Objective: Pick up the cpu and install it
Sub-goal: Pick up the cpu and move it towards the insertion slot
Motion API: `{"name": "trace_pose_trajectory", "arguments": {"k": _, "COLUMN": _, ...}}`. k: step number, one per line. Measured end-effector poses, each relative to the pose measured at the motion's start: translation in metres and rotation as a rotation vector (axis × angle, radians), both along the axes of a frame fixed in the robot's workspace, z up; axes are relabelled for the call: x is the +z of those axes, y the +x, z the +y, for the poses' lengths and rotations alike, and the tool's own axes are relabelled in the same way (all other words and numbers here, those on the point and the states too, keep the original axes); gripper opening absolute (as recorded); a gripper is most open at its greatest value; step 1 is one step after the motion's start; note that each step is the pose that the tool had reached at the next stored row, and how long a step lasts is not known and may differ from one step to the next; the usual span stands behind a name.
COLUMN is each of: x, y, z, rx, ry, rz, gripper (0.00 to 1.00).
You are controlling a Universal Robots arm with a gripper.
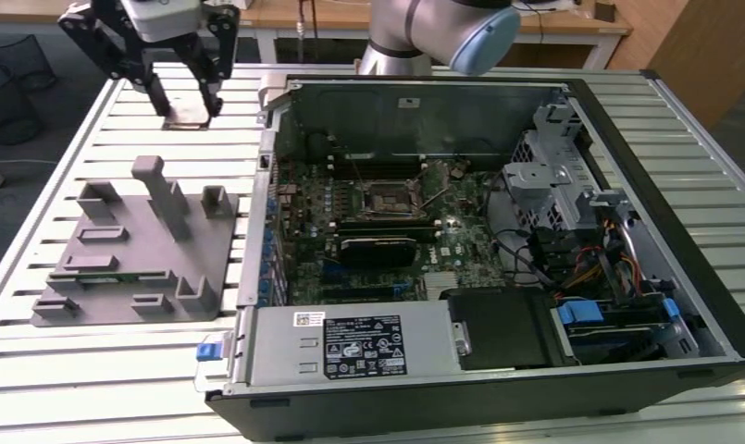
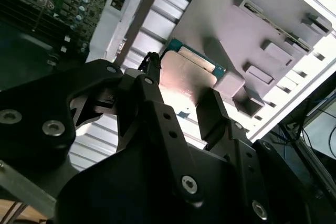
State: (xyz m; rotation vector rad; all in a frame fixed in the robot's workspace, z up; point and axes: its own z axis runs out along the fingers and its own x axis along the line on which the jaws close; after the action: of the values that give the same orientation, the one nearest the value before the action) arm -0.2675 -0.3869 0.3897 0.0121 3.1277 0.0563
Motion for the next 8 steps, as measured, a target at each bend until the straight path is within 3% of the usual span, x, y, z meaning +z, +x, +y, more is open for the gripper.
{"name": "trace_pose_trajectory", "arguments": {"k": 8, "x": -0.0001, "y": 0.033, "z": 0.0013, "rx": 0.000, "ry": 0.0001, "rz": -0.0002, "gripper": 0.52}}
